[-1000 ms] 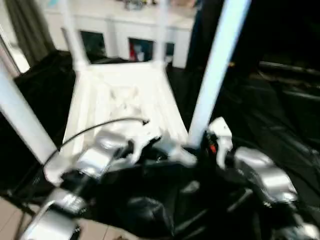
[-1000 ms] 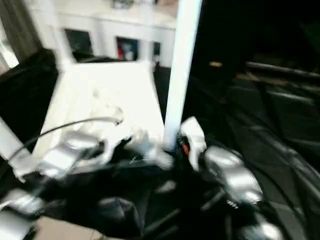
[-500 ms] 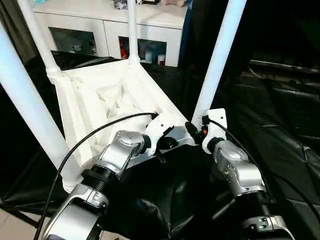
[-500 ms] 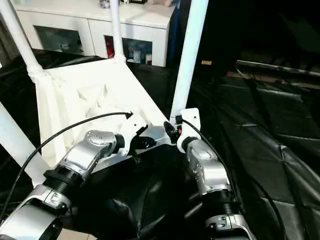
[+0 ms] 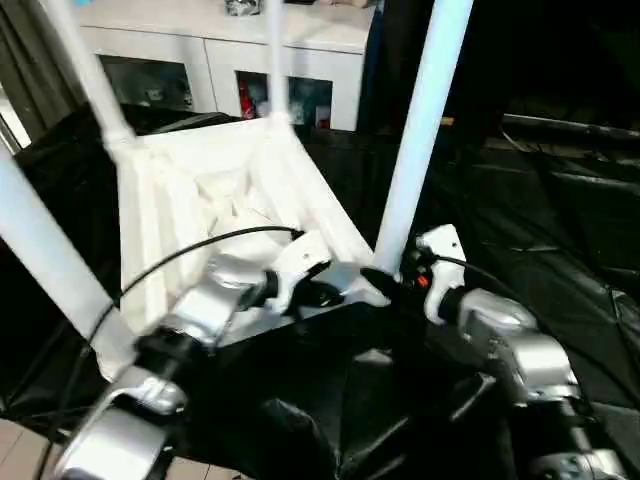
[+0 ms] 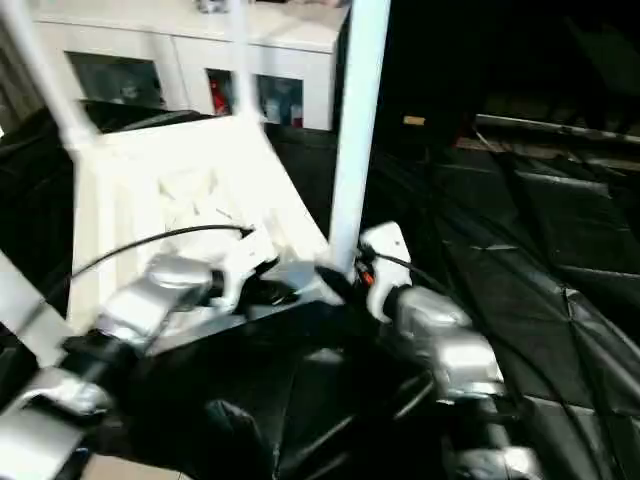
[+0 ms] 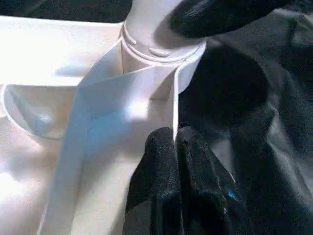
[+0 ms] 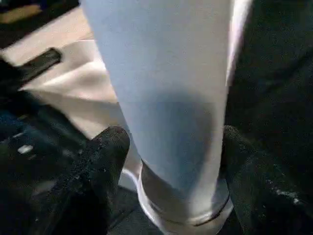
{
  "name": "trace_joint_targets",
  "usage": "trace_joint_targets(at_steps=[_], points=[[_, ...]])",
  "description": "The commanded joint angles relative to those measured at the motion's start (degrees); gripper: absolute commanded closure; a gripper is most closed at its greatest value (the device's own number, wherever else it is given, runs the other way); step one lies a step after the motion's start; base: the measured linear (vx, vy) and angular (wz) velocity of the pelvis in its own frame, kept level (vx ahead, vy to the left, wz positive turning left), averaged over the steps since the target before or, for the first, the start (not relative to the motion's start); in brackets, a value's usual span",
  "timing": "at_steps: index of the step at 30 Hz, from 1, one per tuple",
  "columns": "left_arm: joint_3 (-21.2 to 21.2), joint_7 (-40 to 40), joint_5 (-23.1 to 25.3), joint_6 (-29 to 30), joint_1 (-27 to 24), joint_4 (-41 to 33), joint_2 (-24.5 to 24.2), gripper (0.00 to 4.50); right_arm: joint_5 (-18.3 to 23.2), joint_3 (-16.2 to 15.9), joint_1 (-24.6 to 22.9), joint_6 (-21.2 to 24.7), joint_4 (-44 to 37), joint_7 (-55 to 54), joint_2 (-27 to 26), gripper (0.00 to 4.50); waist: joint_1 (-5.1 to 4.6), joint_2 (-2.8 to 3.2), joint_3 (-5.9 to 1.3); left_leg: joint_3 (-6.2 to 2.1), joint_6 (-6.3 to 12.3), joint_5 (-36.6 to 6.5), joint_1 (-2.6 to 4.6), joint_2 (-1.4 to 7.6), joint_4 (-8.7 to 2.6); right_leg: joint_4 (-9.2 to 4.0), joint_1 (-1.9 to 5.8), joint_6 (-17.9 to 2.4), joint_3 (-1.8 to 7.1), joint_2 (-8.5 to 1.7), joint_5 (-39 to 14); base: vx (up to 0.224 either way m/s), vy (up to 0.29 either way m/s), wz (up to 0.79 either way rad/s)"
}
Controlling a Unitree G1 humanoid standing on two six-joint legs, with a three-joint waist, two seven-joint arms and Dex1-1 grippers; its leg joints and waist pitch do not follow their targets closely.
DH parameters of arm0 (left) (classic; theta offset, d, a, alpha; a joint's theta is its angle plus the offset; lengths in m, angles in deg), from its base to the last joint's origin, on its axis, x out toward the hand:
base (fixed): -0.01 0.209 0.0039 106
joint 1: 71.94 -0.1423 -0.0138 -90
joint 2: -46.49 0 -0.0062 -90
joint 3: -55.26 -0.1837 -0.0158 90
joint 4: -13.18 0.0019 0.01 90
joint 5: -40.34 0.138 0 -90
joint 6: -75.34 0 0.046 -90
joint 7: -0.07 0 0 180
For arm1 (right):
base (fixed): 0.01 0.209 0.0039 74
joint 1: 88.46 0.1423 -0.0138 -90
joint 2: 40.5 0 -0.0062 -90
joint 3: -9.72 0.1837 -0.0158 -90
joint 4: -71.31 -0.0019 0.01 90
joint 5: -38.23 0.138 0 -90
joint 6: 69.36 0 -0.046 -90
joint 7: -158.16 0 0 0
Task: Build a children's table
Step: Rotate leg to tighten
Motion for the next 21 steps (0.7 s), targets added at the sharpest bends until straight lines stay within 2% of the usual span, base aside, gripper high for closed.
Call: trace_joint_targets(at_steps=[1, 4, 5, 8, 10, 12, 14, 15, 16, 19, 21], points=[[-2.2, 1.5, 0.5, 0.7, -1.2, -0.3, -0.1, 4.5, 3.2, -4.5, -0.3, 1.1, -3.3, 6.5, 0.0, 1.42, 0.57, 0.06, -2.52, -0.61, 1.86, -12.4, -0.55, 2.14, -3.62, -5.33, 2.69, -8.0, 3.1, -5.0, -17.3, 0.0, 0.0, 0.0], [-3.6, 9.4, -1.4, -0.7, -3.4, -4.1, -3.2, 4.5, 3.4, -6.5, -1.2, 1.8, -5.2, 14.4, 5.6, 1.42, 0.81, 0.04, -2.6, -0.63, 2.05, -11.1, -0.62, 2.15, -3.5, -5.01, 2.74, -8.5, 3.13, -5.02, -14.7, 0.0, 0.0, 0.0], [-3.9, 11.3, -2.2, -0.9, -4.1, -5.4, -3.9, 4.5, 3.2, -7.3, -1.6, 2.1, -5.6, 16.3, 7.2, 1.42, 0.78, 0.07, -2.69, -0.47, 2.6, -10.0, -0.7, 2.12, -3.31, -4.67, 2.77, -9.3, 3.11, -4.81, -11.5, 0.0, 0.0, 0.0], [-4.4, 14.5, -3.6, -1.0, -5.3, -7.5, -5.1, 4.5, 3.2, -8.5, -2.3, 3.0, -6.7, 19.4, 9.4, 1.42, 0.94, 0.01, -2.76, -0.37, 2.95, -8.3, -0.72, 2.18, -3.14, -4.23, 2.89, -10.7, 3.08, -4.81, -8.3, 0.0, 0.0, 0.0], [-4.9, 16.8, -4.5, -0.1, -5.9, -9.3, -6.1, 4.5, 3.1, -9.5, -2.9, 3.4, -7.6, 21.3, 10.6, 1.42, 1.16, -0.08, -2.78, -0.37, 3.08, -7.8, -0.73, 2.26, -3.08, -4.05, 2.97, -10.9, 3.06, -4.82, -7.7, 0.0, 0.0, 0.0], [-5.0, 17.5, -4.8, 0.4, -6.1, -10.0, -6.5, 4.5, 3.0, -10.3, -3.1, 3.3, -8.0, 22.0, 11.1, 1.42, 1.56, 0.0, -2.75, -0.22, 3.11, -7.8, -0.58, 2.27, -2.99, -4.09, 2.78, -11.2, 3.04, -4.79, -7.7, 0.0, 0.0, 0.0], [-4.8, 17.7, -4.8, 0.7, -6.2, -10.2, -6.6, 4.5, 2.9, -11.0, -3.3, 3.3, -8.4, 22.5, 11.4, 1.42, 2.02, -0.01, -2.73, -0.2, 2.85, -8.4, -0.45, 2.28, -3.04, -4.21, 2.74, -11.0, 3.08, -4.87, -9.0, 0.0, 0.0, 0.0], [-4.8, 17.8, -4.7, 0.7, -6.2, -10.2, -6.7, 4.5, 3.0, -11.3, -3.3, 3.5, -8.5, 22.7, 11.4, 1.56, 2.22, -0.02, -2.65, -0.17, 2.45, -9.1, -0.33, 2.23, -3.1, -4.43, 2.65, -10.5, 3.14, -4.86, -10.8, 0.0, 0.0, 0.0], [-4.7, 17.9, -4.7, 0.7, -6.3, -10.3, -6.8, 4.5, 3.1, -11.5, -3.3, 3.8, -8.6, 22.8, 11.3, 1.75, 2.28, 0.06, -2.67, -0.21, 2.32, -9.3, -0.28, 2.23, -3.13, -4.46, 2.66, -10.3, 3.14, -4.9, -11.3, 0.0, 0.0, 0.0], [-4.7, 18.0, -4.4, 0.6, -6.4, -10.2, -6.9, 4.5, 3.2, -11.8, -3.4, 4.2, -9.0, 23.1, 11.4, 1.87, 2.26, 0.34, -2.64, -0.39, 1.58, -10.1, -0.41, 2.22, -3.25, -4.54, 2.75, -9.5, 3.14, -4.89, -12.6, 0.0, 0.0, 0.0], [-4.7, 17.5, -3.8, 0.7, -5.9, -9.5, -6.6, 4.5, 3.4, -11.7, -3.3, 4.6, -9.2, 23.6, 11.6, 2.03, 2.21, 0.23, -2.71, -0.42, 1.51, -10.2, -0.38, 2.18, -3.27, -4.58, 2.8, -9.3, 3.1, -4.85, -12.8, 0.0, 0.0, 0.0]])
